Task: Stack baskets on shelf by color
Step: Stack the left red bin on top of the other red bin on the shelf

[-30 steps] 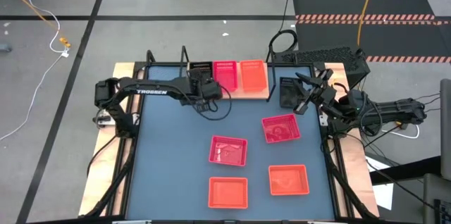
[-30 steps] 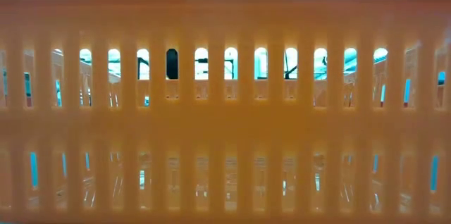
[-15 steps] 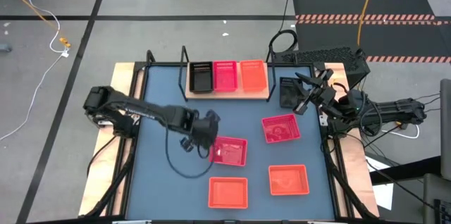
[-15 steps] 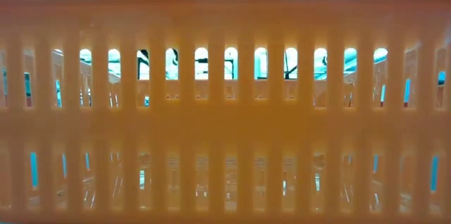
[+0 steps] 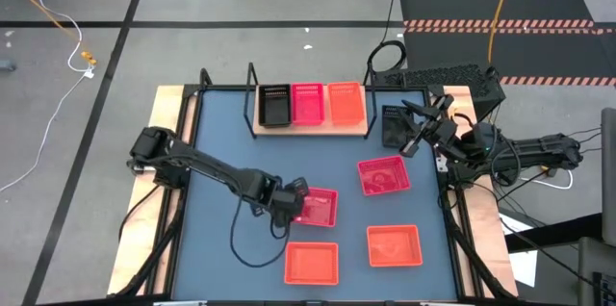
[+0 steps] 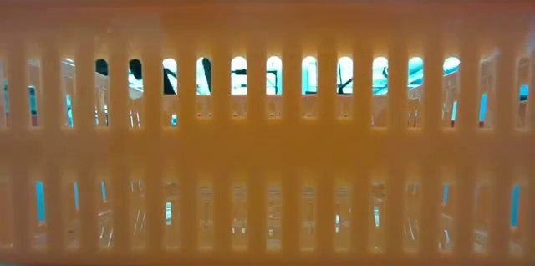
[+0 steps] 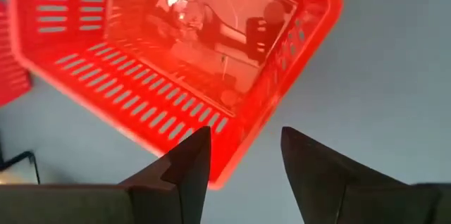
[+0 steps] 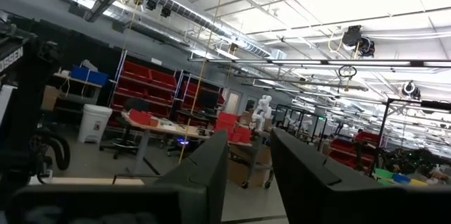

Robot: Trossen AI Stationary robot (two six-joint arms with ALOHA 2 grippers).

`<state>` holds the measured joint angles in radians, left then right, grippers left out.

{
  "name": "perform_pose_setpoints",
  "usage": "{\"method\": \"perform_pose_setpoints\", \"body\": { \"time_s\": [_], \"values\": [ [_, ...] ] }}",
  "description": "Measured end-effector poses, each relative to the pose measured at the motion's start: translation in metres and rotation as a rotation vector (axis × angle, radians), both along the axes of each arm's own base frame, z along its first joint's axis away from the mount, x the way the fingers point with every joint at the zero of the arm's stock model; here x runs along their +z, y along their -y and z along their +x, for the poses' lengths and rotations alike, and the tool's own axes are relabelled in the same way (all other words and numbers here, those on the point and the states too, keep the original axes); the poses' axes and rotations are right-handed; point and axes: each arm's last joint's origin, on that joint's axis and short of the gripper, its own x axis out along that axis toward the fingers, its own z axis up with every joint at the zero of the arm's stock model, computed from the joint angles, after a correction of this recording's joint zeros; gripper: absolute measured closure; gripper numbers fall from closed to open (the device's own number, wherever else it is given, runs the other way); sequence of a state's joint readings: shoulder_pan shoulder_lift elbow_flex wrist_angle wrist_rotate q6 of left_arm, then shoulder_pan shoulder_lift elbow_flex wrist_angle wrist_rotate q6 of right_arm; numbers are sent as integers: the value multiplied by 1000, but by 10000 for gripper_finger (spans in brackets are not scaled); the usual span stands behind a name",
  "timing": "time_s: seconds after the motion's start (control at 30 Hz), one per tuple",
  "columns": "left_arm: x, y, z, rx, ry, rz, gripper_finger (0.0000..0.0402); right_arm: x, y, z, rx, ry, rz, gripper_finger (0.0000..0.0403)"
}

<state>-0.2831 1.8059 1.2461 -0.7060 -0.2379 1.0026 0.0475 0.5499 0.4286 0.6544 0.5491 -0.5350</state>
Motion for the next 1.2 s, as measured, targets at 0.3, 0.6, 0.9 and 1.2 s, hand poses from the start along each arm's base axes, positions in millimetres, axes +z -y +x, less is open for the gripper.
{"method": "perform_pose_setpoints", "body": {
  "time_s": [0.3,0.6,0.9,1.2],
  "values": [
    [-18,-2,12,-45,4,21,240,0,0,0,0,4,0,298],
    [5,-5,24,75,66,-10,387,1,0,0,-1,5,-3,298],
    [37,-4,35,117,104,-81,393,1,0,0,0,6,-1,298],
    [97,-30,49,506,218,-239,363,1,0,0,0,6,-1,298]
  ]
}}
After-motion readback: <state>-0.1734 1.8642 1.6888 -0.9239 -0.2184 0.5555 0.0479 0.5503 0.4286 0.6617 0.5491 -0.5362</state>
